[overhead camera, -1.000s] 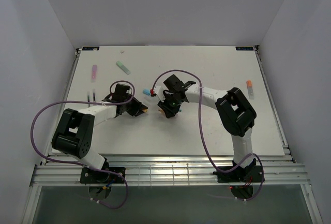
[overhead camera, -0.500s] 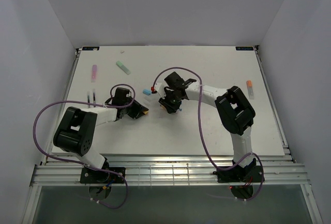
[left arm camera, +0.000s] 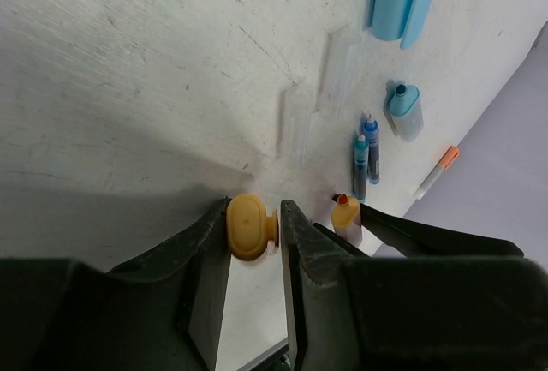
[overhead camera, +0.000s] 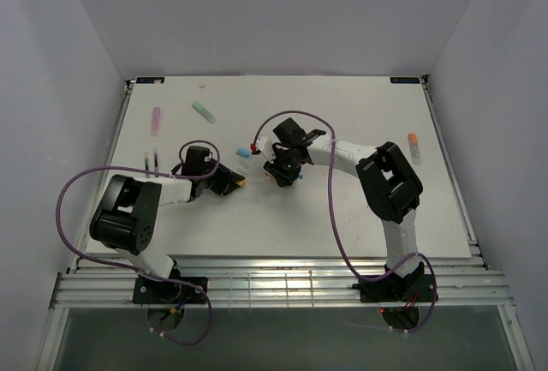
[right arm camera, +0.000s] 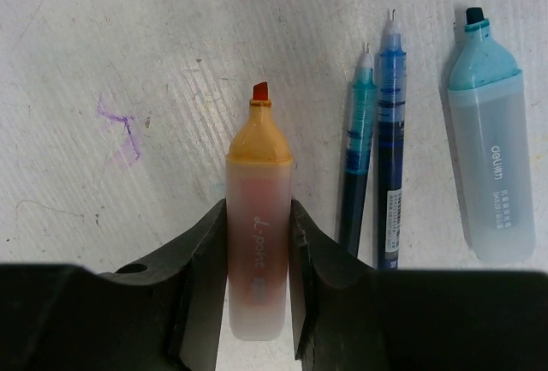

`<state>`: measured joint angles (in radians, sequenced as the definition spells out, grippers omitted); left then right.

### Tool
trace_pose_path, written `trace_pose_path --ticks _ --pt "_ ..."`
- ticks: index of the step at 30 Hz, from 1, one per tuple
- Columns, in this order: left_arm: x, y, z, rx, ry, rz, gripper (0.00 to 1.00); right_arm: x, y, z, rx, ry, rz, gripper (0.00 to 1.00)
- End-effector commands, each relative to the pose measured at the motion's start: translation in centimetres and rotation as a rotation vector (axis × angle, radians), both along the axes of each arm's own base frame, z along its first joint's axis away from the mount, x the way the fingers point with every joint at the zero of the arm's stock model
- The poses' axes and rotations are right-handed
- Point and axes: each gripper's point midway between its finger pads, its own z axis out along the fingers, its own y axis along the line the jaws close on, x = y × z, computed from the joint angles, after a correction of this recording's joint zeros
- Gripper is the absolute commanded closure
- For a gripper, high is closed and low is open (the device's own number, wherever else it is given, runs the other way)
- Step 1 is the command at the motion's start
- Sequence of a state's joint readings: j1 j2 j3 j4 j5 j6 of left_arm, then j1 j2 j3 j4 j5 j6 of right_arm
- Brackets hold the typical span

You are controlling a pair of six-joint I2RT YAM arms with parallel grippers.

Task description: Open the pen caps

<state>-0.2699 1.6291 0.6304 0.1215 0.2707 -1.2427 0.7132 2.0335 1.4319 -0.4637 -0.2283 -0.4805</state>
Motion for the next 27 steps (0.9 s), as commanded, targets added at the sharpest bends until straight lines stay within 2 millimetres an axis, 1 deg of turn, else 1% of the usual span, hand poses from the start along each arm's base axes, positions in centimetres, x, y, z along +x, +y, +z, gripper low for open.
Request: trace_pose_path --ticks 1,5,6,8,16,22,27 --pt "-0.6 1.3 -1.2 0.031 0.037 0.032 0.60 -1.0 -1.4 -2.8 -0.063 0.062 0.007 0.78" --pt "-0.5 1.5 -1.2 0.032 0.037 0.034 0.53 -0.9 -1.2 -2.9 -0.060 0.069 0.003 0.73" --pt "-0.6 1.5 -1.4 0.034 0.043 0.031 0.51 -0.8 -1.1 -2.8 -0.060 0.067 0.001 0.72" --pt "-0.4 1.5 -1.3 0.033 0.042 0.031 0.49 -0.8 -1.2 -3.0 -0.066 0.071 -0.002 0.71" --pt "-0.2 1.5 -0.8 0.039 0.033 0.025 0.48 -0.8 -1.0 -2.7 -0.062 0.071 -0.005 0.66" --pt "-1.0 1.8 -0.7 0.047 0.038 0.022 0.46 -0.7 -1.1 -2.7 -0.063 0.070 -0.009 0.62" --pt "-1.2 2.0 0.1 0.041 0.025 0.023 0.45 -0.7 -1.3 -2.6 -0.069 0.063 -0.013 0.60"
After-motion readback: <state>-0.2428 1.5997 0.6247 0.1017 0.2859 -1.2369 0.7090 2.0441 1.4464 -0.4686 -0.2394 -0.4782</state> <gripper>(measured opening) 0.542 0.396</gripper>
